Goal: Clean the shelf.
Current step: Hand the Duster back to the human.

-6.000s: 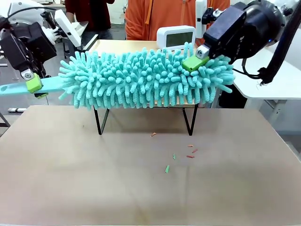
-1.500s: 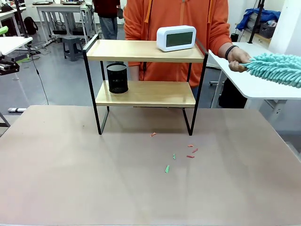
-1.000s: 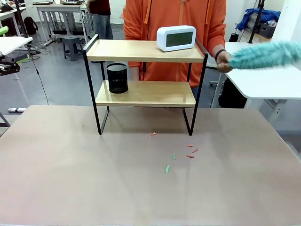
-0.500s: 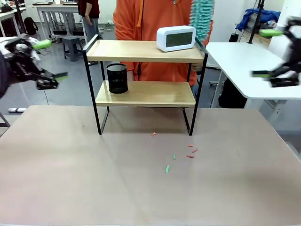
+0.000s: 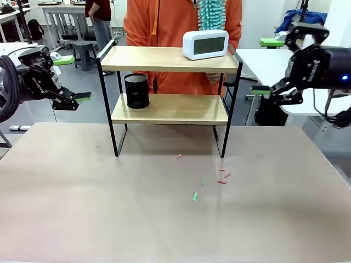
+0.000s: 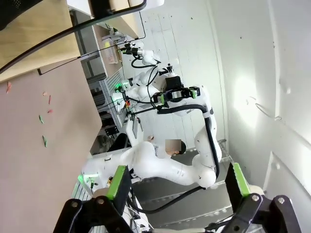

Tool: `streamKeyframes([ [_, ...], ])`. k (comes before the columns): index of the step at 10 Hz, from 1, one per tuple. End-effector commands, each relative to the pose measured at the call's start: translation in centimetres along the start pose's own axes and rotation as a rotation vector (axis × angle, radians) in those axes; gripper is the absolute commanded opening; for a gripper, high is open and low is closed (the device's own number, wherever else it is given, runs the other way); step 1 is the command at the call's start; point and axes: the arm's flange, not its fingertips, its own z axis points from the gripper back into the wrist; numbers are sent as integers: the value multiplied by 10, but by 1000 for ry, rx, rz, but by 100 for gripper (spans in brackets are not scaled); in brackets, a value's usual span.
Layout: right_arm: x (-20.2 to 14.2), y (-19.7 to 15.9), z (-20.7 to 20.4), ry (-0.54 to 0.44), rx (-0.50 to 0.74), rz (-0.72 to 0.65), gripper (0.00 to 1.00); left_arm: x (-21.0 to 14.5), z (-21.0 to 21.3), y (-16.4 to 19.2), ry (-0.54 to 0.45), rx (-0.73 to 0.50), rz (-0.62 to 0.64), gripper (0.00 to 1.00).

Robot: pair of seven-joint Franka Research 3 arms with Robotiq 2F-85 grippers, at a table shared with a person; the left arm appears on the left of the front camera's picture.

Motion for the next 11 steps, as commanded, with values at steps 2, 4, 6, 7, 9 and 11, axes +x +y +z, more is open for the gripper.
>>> streamKeyframes([
  [2, -4, 8, 11, -22, -17, -4, 100, 1, -1, -1, -19, -18, -4, 100],
  [4, -4, 8, 11, -22, -17, -4, 100, 1, -1, -1, -19, -18, -4, 100],
  [6, -4, 8, 11, -22, -17, -4, 100, 1, -1, -1, -19, -18, -4, 100],
  [7, -4, 8, 11, -22, -17, -4, 100, 1, -1, -1, -19, -18, -4, 100],
  [9, -4, 8, 11, -22, -17, -4, 100, 1, -1, -1, -19, -18, -4, 100],
  [11, -4, 8, 11, -22, -17, -4, 100, 1, -1, -1, -19, -18, -4, 100],
])
